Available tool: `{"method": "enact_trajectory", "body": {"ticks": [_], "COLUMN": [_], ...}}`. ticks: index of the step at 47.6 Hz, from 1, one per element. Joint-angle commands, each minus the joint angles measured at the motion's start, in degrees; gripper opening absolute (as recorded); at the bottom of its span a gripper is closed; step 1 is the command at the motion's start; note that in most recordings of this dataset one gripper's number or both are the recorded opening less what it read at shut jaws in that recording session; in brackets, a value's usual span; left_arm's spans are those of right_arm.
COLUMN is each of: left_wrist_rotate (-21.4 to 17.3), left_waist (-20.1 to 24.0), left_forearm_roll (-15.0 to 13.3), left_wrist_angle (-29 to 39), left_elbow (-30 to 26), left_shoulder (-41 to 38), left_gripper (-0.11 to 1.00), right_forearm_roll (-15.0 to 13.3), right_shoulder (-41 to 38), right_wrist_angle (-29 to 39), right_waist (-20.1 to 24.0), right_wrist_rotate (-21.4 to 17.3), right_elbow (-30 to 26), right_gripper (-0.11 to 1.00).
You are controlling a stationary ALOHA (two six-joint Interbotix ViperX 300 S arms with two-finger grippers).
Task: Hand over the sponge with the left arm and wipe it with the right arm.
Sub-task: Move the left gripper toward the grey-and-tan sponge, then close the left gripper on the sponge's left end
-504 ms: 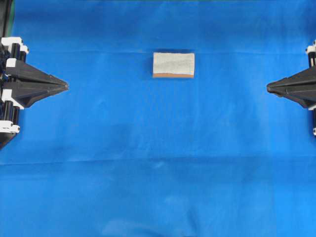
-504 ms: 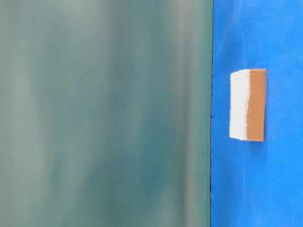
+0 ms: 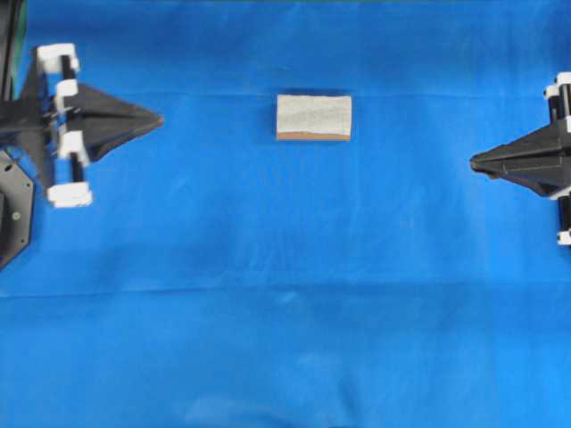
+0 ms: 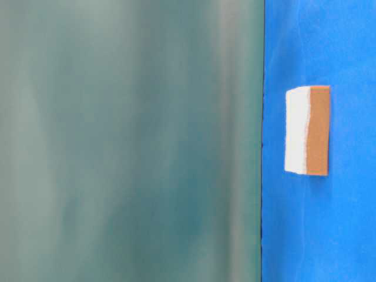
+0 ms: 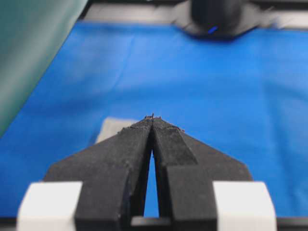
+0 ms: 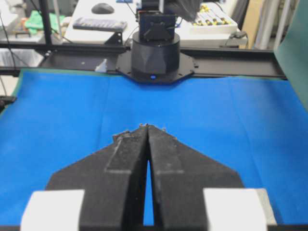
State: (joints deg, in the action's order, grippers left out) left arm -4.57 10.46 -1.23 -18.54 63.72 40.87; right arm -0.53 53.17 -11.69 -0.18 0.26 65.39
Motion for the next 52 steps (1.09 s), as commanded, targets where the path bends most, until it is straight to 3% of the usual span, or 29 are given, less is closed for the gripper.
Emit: {"method": "enact_trajectory", "body": {"ticks": [1,7,11,20,24,52], "left_wrist_rotate": [-0.4,-1.5,-2.5,-6.2,-7.0,-9.1], "left_waist": [1.3,2.6,3.3,4.9,5.8,7.8], "left_forearm_roll": [-0.1,-0.1,-0.1,-0.1,-0.1,0.0], "left_wrist_angle": [-2.3,-2.7,-2.6,-1.9,-0.8,0.3], "left_elbow": [-1.9,-5.3,-7.8,-13.6,-16.2,-26.9], "left_shoulder": [-4.0,-11.7,-16.9,-28.5,-32.3,-52.6], "left_gripper": [0.0,0.06,0.25,0.8,0.92,0.94], "right_forearm_roll": [-0.1,-0.1,0.0,0.0,-0.1,0.0], "right_shoulder": [-0.4,-0.7,-0.9,-1.3,-1.4,-3.1], "right_wrist_angle": [-0.2,-0.1,0.0,0.4,0.6,0.6], "right_waist": [-0.1,-0.1,-0.1,-0.1,0.0,-0.2], "right_wrist_rotate": [-0.1,-0.1,-0.1,-0.2,-0.2,-0.3], "right_elbow": [-1.5,-1.4,-1.5,-1.4,-1.3,-1.1], "right_gripper": [0.01,0.01,0.01,0.01,0.01,0.01]}}
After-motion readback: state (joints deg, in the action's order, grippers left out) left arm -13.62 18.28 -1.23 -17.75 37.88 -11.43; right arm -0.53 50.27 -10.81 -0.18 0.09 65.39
